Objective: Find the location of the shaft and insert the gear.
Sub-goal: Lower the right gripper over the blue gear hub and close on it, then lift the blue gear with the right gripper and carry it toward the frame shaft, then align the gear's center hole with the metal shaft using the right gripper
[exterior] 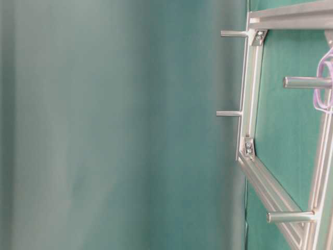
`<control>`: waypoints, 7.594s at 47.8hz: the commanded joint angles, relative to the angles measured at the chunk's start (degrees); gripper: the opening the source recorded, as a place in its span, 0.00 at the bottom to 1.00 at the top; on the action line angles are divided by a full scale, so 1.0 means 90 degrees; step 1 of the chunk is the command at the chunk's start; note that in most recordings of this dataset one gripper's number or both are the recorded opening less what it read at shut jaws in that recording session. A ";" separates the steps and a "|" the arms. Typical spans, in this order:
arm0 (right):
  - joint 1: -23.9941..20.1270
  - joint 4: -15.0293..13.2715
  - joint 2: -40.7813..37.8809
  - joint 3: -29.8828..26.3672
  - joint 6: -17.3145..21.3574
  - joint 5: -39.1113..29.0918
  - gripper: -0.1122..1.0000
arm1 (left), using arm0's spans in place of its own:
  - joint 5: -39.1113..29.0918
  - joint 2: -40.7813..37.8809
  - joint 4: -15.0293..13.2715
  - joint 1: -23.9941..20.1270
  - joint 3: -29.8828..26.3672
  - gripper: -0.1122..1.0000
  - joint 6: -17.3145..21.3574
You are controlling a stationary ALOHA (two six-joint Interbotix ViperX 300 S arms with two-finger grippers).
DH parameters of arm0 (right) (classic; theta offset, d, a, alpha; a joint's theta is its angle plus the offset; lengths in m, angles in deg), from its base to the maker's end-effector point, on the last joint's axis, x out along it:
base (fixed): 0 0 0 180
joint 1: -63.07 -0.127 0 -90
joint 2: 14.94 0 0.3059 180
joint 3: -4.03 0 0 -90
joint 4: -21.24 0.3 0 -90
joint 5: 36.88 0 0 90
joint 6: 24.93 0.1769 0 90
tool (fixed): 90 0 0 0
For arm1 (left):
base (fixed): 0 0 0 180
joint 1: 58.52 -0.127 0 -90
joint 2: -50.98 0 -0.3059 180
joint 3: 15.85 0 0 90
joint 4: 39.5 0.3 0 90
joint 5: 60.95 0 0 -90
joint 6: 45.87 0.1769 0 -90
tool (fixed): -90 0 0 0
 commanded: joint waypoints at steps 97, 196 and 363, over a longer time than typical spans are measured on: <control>-0.0020 0.0010 -0.0313 -0.0186 0.0127 -0.0469 0.72 | -0.0029 -0.0068 -0.0020 -0.0020 -0.0127 0.11 -0.0010; 0.1035 -0.0996 -0.1270 -0.4160 0.0068 -0.2666 0.72 | -0.0391 -0.0068 -0.0039 -0.0010 -0.0127 0.11 -0.0186; 0.1152 -0.1895 -0.1816 -0.3926 0.1016 -0.1367 0.72 | -0.0488 -0.0068 -0.0039 -0.0010 -0.0098 0.11 -0.0186</control>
